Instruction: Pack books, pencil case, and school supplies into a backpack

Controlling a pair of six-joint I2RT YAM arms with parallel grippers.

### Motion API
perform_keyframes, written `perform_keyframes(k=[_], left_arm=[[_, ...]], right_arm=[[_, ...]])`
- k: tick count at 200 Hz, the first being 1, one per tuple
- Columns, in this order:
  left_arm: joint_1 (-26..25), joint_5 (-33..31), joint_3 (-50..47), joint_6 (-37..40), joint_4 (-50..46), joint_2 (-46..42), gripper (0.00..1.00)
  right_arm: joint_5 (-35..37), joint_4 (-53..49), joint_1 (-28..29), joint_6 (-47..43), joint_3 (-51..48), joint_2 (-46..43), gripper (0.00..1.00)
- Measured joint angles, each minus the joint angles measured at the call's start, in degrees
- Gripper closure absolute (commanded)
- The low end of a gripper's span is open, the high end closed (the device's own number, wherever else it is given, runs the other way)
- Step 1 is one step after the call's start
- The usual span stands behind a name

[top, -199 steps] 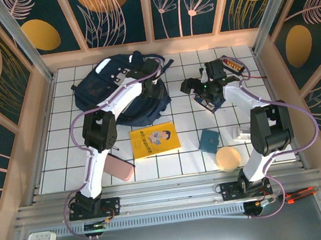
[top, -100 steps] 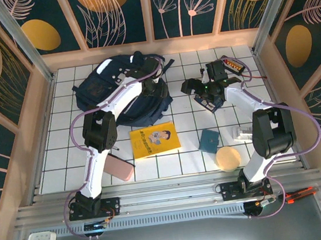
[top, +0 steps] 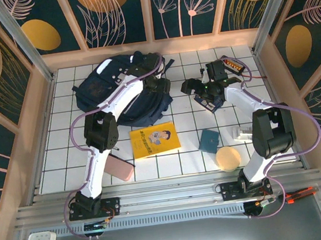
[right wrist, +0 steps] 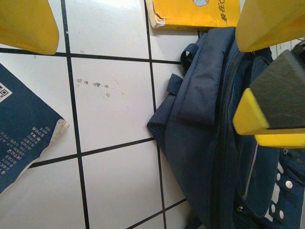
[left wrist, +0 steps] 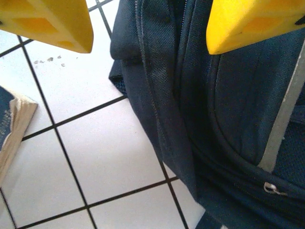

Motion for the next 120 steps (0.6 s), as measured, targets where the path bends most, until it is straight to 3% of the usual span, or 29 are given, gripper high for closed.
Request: perform_keyframes(k=[55, 84, 120], left_arm=[[-0.04, -0.52, 0.42, -0.24, -0.09, 4.07, 0.46], [-0.07, -1.25, 1.05, -0.57, -0.57, 4.44, 0.56], [-0.04, -2.21, 1.7, -0.68, -1.14, 4.44, 0.57]], right_arm=[[-0.11, -0.04, 0.02, -0.04, 0.02, 0.31, 0.04], [-0.11, -0.04, 0.0, -0.22, 0.04, 0.31, 0.04], [-0.33, -0.04, 0.02, -0.13, 0.02, 0.31, 0.04]])
